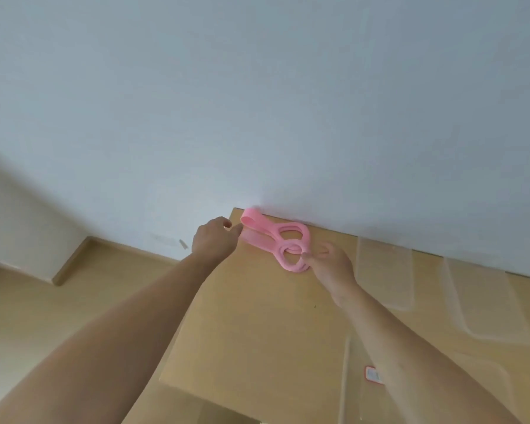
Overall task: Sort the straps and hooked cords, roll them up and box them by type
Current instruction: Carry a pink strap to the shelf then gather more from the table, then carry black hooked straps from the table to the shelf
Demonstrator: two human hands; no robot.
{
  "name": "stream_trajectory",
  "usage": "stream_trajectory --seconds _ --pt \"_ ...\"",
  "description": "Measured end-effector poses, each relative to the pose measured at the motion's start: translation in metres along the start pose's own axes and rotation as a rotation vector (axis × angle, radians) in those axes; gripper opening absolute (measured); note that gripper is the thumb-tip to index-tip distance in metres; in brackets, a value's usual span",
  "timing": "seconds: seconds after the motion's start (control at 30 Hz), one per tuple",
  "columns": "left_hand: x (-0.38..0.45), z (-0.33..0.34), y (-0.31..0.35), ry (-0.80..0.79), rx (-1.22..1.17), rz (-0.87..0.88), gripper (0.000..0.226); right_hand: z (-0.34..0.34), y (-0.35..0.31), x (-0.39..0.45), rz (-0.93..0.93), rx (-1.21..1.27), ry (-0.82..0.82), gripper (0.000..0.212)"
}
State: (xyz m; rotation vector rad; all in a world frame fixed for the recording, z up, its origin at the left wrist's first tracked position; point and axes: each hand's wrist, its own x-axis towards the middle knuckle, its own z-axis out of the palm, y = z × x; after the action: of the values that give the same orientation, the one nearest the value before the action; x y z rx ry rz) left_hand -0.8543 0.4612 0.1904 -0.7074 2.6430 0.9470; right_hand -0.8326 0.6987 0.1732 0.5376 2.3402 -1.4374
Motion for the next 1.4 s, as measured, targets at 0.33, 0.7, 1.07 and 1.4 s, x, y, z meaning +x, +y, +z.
stream_trajectory --seconds 0.33,0.7,1.07,1.4 --pt "-0.094 -0.001 -0.130 0.025 0.042 0.007 0.039 0.077 0.026 -0.078 -0.429 -0.439 -0.037 0.041" --pt "-0.266 -0.084 -0.379 0.344 -0.139 -0.422 0.040 0.294 -0.006 -0.226 -0.818 -0.828 -0.655 0.047" --pt "-0.482 -0.096 -0.582 0.593 -0.406 -0.909 0.033 0.486 0.046 -0.426 -1.135 -1.111 -1.078 0.048" --pt "-0.525 -0.086 -0.646 0.698 -0.612 -1.169 0.039 0.601 0.074 -0.504 -1.305 -1.350 -1.354 0.051"
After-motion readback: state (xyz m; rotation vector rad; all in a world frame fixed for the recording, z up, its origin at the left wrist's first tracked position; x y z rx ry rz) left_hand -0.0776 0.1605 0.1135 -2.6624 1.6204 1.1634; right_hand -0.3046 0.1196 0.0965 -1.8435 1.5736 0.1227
